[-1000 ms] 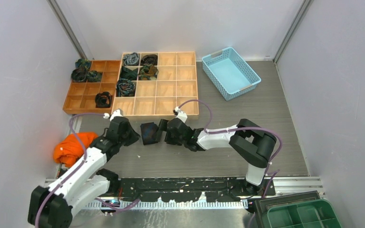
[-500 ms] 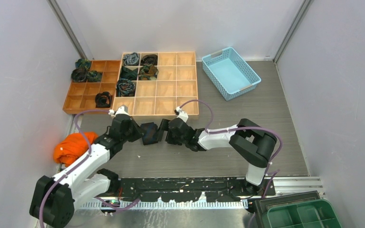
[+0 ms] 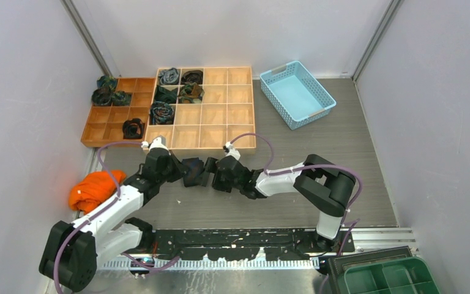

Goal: Roll the ties
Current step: Pick up the tie at the center of the board.

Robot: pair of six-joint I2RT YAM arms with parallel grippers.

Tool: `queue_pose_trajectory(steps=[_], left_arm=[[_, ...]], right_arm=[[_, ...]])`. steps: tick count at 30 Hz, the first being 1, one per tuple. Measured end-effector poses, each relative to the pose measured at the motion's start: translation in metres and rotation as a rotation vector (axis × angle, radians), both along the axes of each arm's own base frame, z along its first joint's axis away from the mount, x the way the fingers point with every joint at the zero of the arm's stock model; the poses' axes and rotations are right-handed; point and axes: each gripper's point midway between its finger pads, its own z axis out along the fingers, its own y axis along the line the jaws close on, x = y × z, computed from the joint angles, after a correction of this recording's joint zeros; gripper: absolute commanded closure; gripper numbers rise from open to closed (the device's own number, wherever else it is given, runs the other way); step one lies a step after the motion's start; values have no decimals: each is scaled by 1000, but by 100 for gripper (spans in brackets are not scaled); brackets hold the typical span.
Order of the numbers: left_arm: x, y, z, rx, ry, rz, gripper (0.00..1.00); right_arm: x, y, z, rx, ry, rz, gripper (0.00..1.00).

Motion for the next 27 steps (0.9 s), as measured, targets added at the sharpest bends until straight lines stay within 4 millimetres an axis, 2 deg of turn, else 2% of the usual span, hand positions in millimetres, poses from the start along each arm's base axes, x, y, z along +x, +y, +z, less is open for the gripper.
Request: queue_pose_trajectory(steps=[6, 10, 15, 20, 27], left_arm=[[-1, 3, -17, 30, 45, 6, 100], [-2, 3, -33, 46, 83, 5, 100], [-5, 5, -40, 55, 92, 6, 100], [-4, 8, -39, 72, 77, 5, 100], [-2, 17, -19, 80, 26, 47, 100]], right_arm=[[-31, 20, 0, 85, 76, 70, 12], [-38, 36, 0, 158, 119, 100, 12], [-29, 40, -1, 196, 153, 72, 12], [-13, 45, -1, 252, 194, 31, 14], [0, 52, -2, 279, 245, -17, 13]])
